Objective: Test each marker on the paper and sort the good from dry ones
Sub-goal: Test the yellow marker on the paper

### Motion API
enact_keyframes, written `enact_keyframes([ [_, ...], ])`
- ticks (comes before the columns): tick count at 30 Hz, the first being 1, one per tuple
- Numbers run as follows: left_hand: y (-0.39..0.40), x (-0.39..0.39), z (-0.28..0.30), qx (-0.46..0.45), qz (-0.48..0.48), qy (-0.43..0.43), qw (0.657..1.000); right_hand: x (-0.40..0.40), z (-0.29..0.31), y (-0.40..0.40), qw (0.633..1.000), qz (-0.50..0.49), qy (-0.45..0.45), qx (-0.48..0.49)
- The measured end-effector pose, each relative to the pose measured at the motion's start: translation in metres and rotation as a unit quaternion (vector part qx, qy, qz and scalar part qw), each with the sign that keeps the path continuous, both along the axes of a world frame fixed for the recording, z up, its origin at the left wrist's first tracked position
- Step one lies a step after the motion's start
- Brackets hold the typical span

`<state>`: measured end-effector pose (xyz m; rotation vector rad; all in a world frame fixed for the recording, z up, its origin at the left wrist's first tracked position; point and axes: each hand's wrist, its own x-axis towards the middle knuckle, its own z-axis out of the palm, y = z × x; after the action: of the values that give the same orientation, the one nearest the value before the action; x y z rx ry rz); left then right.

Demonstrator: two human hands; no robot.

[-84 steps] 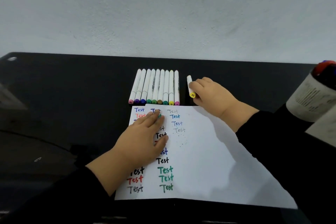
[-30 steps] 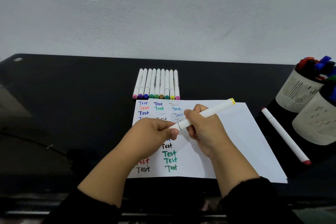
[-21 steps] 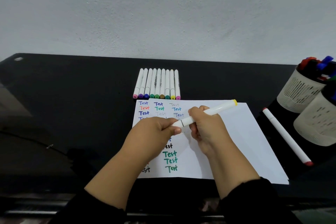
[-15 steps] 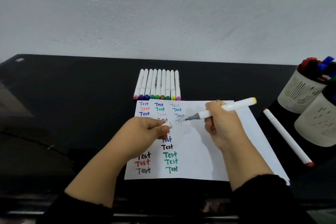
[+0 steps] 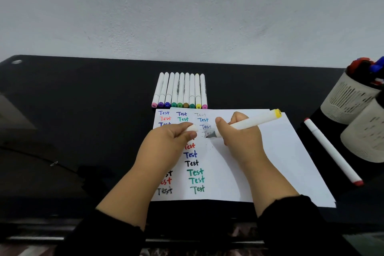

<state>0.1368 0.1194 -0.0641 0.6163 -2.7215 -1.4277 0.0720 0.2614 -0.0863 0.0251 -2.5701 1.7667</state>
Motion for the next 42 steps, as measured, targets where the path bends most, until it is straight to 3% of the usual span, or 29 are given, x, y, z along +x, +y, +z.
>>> enact_keyframes([
  [22, -0.002, -0.007, -0.008, -0.017, -0.012, 0.01, 1.0, -0.001, -0.009, 0.002, 1.0, 0.02, 0.017, 0.008],
  [27, -0.001, -0.006, -0.007, -0.012, -0.014, 0.013, 1.0, 0.0, -0.008, 0.002, 0.999, -0.023, 0.034, -0.016],
  [42, 0.003, -0.004, -0.012, 0.016, -0.019, 0.007, 1.0, 0.0, -0.01, 0.003, 0.999, -0.023, 0.034, -0.012],
])
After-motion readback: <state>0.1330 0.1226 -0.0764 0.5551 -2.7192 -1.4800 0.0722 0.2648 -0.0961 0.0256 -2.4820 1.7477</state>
